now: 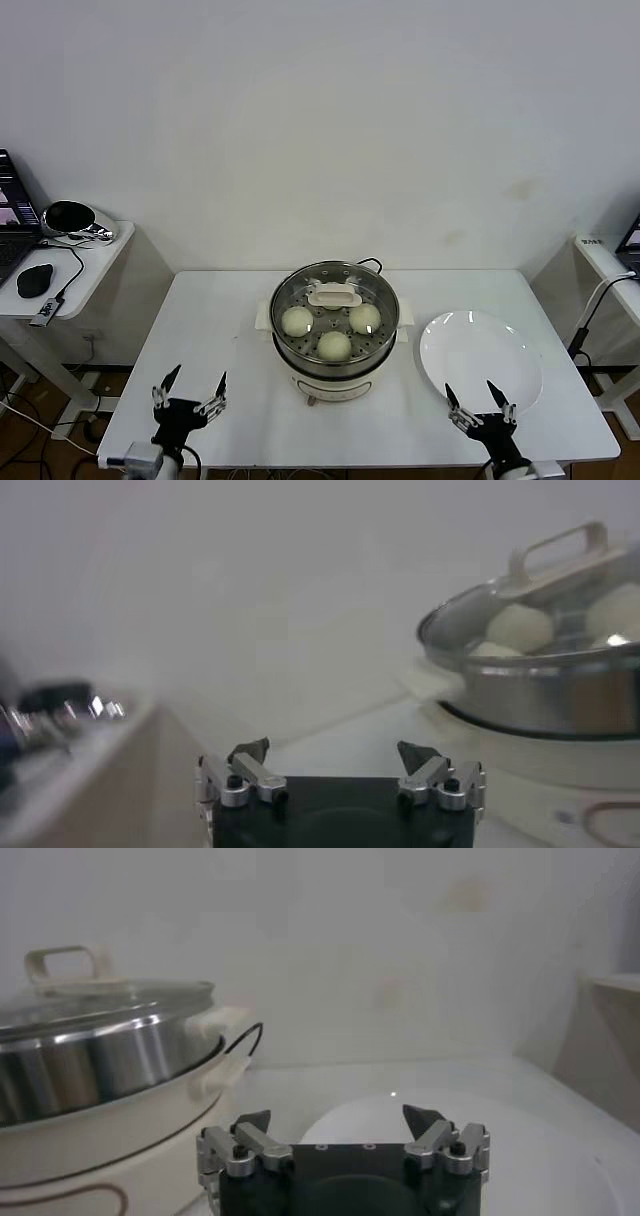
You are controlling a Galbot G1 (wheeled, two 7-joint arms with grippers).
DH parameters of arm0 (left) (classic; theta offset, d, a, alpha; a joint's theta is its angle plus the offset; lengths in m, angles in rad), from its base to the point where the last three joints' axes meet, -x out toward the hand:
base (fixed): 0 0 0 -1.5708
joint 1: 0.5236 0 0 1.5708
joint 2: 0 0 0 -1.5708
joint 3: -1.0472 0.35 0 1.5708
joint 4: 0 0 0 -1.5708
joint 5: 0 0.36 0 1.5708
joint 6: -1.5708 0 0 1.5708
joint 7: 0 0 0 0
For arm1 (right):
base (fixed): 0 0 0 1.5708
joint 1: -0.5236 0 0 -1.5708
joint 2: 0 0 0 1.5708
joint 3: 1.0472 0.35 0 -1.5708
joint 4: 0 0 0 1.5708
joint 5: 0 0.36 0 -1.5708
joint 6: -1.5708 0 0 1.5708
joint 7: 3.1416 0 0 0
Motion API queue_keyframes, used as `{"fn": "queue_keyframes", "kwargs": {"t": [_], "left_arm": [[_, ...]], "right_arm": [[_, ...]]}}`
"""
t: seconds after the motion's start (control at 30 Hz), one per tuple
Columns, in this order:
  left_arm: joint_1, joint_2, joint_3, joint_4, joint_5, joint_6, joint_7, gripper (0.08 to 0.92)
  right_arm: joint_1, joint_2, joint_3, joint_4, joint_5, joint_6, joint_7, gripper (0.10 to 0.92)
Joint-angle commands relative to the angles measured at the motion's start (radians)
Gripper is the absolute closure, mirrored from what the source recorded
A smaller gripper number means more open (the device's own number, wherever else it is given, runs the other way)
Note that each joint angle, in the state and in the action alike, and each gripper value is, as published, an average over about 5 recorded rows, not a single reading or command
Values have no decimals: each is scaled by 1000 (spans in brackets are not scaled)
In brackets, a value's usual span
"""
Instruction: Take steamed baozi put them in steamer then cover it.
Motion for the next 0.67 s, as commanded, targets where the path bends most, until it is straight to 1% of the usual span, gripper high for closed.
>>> {"fn": "queue_keyframes", "kwargs": {"t": [0.03, 0.3, 0.67], "left_arm": [[145, -10, -47, 6, -108, -73, -17, 177], [146, -16, -29, -9, -66, -83, -6, 177], [159, -17, -5, -41, -26, -94, -18, 177]], "right_arm": [[-27, 10, -2, 5, -48, -7, 44, 203], [-35, 11, 1, 21, -75, -19, 20, 203], [-56, 23, 10, 50, -95, -36, 5, 203]]}}
